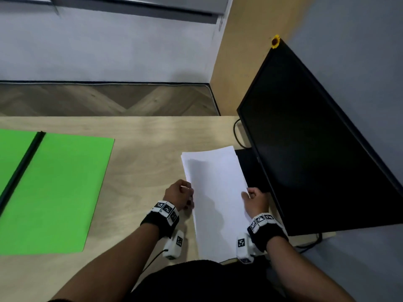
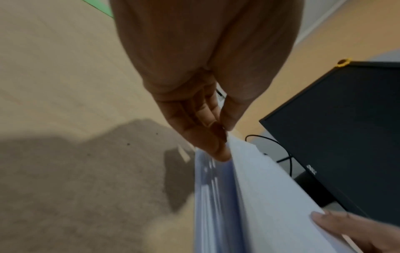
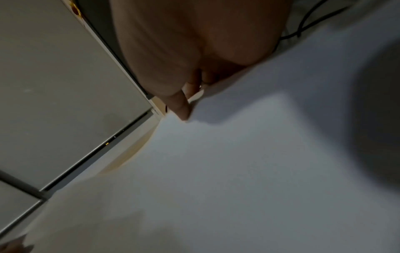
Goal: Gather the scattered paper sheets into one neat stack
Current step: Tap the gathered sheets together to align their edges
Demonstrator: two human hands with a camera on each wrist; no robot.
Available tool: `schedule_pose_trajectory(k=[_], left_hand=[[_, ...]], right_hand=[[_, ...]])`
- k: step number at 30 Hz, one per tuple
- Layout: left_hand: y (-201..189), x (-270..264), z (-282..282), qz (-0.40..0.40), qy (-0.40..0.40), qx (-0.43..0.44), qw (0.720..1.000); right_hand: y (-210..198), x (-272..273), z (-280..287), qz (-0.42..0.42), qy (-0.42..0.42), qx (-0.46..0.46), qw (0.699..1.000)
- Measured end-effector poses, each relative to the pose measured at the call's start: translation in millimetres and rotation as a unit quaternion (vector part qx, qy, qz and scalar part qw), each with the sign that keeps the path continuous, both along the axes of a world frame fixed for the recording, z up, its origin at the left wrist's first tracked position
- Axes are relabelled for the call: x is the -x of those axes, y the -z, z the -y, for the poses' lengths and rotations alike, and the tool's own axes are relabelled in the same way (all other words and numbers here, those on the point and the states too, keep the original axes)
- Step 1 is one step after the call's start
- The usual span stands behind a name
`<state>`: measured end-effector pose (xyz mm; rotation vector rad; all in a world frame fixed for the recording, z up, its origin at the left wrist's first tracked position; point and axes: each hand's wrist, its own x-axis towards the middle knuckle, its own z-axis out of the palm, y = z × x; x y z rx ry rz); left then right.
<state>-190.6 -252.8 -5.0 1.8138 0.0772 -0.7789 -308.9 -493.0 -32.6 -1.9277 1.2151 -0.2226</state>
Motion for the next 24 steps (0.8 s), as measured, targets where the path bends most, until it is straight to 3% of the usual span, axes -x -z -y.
schedule_pose_trajectory(k=[5,9,15,24], left_hand=[[6.6,-3.4,12.9,0.037,-0.023,-0.012,0.999],[18.6,1.9,11.8,0.071,-0.050,-0.160,0.983],[31.2,4.0,14.9,-0.003,0.011,-0.189,0.982],[30.9,-5.7,-13.5,0.014,0.048,-0.234,0.971]], right_hand=[[3.9,-8.4,5.8,0.000,0.007,0.033,0.999],[8.3,-6.4,11.9,-0.123,-0.013,0.120,0.985],[13.7,-8.1,-2.8,-0.099,-0.006,0.046,0.994],[10.6,-24.3,-43.2,-0.118,0.029,-0.187,0.975]])
